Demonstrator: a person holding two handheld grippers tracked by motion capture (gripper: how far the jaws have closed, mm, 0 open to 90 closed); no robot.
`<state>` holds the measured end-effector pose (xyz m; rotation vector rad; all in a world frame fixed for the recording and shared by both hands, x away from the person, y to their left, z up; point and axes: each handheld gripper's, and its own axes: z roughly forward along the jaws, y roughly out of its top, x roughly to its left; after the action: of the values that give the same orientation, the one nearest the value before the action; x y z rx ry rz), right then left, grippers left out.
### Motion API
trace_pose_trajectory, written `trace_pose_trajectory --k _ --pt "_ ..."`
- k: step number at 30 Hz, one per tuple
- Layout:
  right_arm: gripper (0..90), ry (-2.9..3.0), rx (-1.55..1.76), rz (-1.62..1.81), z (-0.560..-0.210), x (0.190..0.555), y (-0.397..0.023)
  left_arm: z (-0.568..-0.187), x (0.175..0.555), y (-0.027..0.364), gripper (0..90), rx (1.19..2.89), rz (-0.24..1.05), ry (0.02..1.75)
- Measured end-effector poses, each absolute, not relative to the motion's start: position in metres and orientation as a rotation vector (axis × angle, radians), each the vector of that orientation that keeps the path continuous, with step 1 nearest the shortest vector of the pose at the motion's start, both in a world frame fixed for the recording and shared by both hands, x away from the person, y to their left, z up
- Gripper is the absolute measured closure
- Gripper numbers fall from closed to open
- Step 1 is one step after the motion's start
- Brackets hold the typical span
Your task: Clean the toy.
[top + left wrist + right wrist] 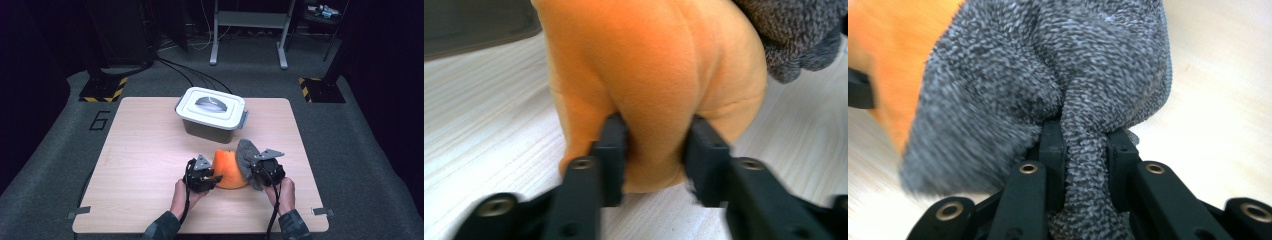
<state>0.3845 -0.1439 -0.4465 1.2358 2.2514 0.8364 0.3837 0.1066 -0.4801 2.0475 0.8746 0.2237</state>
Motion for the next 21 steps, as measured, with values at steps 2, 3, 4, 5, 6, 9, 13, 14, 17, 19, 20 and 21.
trace_pose_trajectory --k 2,3,4,5,6,9,13,14,17,19,20,21 --pt "74.7 2.228 1.202 0.86 -0.435 0.38 -0.138 -0.48 0.385 0.112 71.8 2.01 0.169 0.92" --pt "74.7 2.228 1.176 0.875 -0.43 0.378 -0.134 -0.479 0.385 0.114 72.7 1.995 0.154 0.93" --pt "74.7 2.233 1.159 0.893 -0.426 0.376 -0.132 -0.478 0.386 0.116 73.3 1.988 0.132 0.942" --pt "74.7 2.239 1.13 0.912 -0.42 0.374 -0.125 -0.478 0.386 0.117 73.8 1.974 0.116 0.953" --pt "74.7 2.242 1.113 0.923 -0.416 0.372 -0.121 -0.477 0.385 0.117 74.1 1.957 0.106 0.965" --pt "74.6 2.28 1.046 0.96 -0.408 0.369 -0.104 -0.472 0.383 0.115 74.3 1.943 0.078 0.982" --pt "74.6 2.31 0.999 0.903 -0.413 0.372 -0.091 -0.473 0.382 0.114 74.3 1.954 0.076 1.012" --pt "74.6 2.32 1.004 0.899 -0.416 0.374 -0.092 -0.474 0.383 0.115 74.3 1.949 0.072 1.017" --pt "74.3 2.323 1.034 0.914 -0.422 0.379 -0.099 -0.477 0.384 0.114 74.2 1.953 0.074 1.017" --pt "74.0 2.313 1.057 0.911 -0.425 0.38 -0.106 -0.478 0.385 0.114 74.0 1.951 0.078 1.019" --pt "73.8 2.309 1.078 0.898 -0.427 0.381 -0.112 -0.478 0.386 0.115 74.0 1.951 0.073 1.022" --pt "73.8 2.299 1.094 0.899 -0.429 0.382 -0.115 -0.479 0.386 0.115 74.0 1.947 0.077 1.026"
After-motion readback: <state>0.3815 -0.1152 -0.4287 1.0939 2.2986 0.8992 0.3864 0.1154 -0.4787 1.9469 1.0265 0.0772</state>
